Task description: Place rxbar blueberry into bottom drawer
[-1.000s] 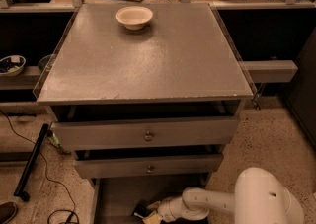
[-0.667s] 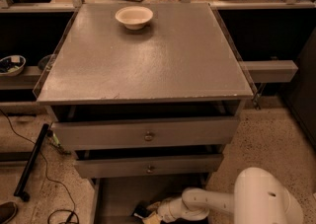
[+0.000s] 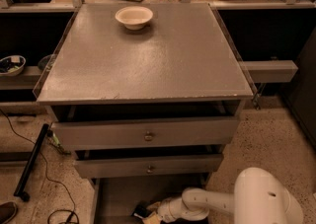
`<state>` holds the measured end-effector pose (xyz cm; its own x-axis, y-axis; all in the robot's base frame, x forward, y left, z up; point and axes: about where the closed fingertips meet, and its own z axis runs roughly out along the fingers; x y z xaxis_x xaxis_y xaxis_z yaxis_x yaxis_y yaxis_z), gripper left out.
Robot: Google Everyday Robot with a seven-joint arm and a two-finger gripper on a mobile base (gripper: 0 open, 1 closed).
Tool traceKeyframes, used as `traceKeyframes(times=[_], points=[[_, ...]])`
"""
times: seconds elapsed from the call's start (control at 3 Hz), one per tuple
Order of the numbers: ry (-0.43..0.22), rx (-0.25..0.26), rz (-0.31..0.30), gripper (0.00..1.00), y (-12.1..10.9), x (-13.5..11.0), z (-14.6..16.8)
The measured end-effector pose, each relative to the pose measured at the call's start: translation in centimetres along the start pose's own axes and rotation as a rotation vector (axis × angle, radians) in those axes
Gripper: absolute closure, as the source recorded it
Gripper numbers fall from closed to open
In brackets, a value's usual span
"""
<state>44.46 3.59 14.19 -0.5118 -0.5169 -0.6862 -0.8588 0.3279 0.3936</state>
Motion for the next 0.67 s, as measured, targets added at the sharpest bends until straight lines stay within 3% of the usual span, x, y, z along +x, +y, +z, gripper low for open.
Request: traceKeyframes(times=[0.67], points=[[0.0, 0.0, 0.0, 0.11, 0.01, 0.0, 0.01]])
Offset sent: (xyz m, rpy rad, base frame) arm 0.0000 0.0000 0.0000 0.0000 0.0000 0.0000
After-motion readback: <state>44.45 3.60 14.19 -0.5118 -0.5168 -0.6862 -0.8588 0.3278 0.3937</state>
